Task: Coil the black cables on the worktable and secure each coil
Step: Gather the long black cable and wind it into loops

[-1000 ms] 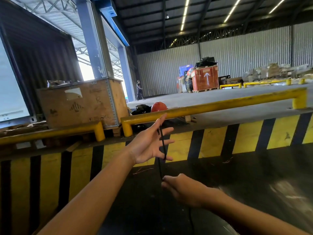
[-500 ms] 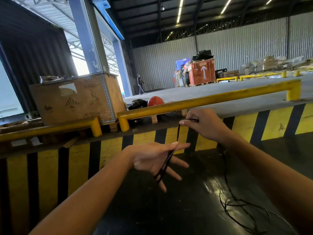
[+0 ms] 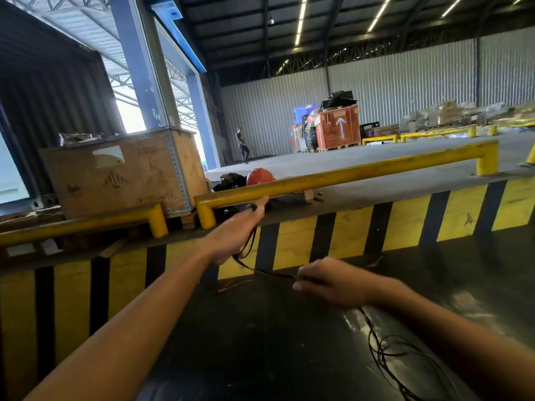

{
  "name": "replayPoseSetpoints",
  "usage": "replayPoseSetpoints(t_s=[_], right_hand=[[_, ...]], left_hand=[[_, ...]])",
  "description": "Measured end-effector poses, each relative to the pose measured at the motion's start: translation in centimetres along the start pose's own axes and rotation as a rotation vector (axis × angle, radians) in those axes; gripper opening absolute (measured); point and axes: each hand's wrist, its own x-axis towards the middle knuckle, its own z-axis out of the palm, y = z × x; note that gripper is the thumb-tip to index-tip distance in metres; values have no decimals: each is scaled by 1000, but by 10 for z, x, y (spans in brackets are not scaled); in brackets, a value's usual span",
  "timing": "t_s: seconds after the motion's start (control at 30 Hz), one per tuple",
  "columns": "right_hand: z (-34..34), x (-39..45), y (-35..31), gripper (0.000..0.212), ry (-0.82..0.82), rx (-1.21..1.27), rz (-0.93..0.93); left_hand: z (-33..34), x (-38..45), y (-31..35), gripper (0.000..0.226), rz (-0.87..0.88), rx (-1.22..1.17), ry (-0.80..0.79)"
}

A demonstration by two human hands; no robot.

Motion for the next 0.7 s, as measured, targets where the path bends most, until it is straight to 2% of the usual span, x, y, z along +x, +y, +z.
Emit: replayPoseSetpoints(t_s=[0.1,0.2,0.27,0.33,0.4,0.5,0.6,0.7], right_hand=[[-42,-3,4,16,214,-101,-2],[-62,3,12,16,500,-82,18],[-58,10,19,16,622,-29,48],[-45,15,26,17,659,-2,86],[-25,20,32,22,611,44,135],[8,25,32,22,448,130,197],[31,26,21,24,326,142,168],[36,26,15,24,325,150,144]], left_hand=[[3,-9,-24,53,-174,111,-174],[15,-19,-32,61,-385,4,-515],[23,-23,-29,49,-383,-119,-719],[25,-24,-21,44,-311,-307,-816],[24,-23,-13,44,-236,-505,-822],[20,-19,-10,49,-153,-728,-773],[18,-19,-16,48,-135,-846,-713],[19,-19,-23,46,-132,-906,-625]])
